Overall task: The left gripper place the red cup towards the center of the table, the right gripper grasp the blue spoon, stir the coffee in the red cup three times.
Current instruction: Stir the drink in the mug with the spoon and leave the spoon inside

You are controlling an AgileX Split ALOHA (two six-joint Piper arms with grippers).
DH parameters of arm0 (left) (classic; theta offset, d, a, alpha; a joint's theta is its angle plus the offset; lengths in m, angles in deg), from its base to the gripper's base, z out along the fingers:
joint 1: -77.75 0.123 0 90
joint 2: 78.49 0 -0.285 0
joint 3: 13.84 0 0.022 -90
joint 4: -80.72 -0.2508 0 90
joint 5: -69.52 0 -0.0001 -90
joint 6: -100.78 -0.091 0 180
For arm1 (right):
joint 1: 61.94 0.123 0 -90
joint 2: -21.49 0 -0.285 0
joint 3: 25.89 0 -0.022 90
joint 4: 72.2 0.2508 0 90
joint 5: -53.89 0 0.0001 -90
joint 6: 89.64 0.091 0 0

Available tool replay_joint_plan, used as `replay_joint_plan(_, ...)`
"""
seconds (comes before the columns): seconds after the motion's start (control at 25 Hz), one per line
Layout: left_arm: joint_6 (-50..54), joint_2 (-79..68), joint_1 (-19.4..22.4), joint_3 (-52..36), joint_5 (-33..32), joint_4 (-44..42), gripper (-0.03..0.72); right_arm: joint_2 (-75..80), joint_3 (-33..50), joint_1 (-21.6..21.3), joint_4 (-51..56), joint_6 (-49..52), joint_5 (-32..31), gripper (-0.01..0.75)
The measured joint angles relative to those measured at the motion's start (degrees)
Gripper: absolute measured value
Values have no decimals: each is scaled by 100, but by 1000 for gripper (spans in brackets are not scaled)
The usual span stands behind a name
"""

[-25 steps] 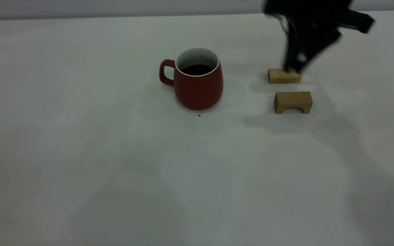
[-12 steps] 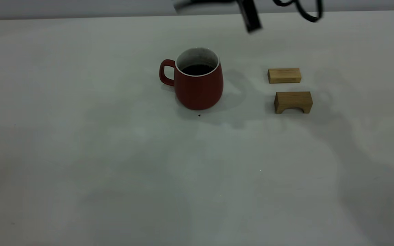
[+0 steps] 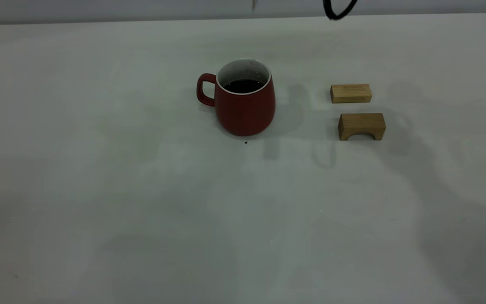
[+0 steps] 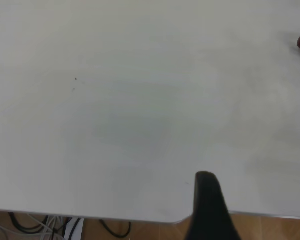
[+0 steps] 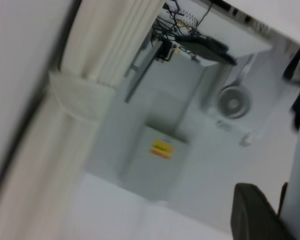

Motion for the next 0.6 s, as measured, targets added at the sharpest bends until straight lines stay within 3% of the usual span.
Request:
replay_joint_plan(0.24, 0, 0, 0, 0, 0, 0, 558, 248, -191, 52, 13, 1714, -11, 124)
replay_joint_plan(0.44, 0, 0, 0, 0, 0, 0, 558, 1032, -935, 64, 18, 2085, -223, 124)
replay_joint_plan(0.6, 0, 0, 0, 0, 0, 0, 558, 1399, -1061, 54, 25, 2173, -223, 124)
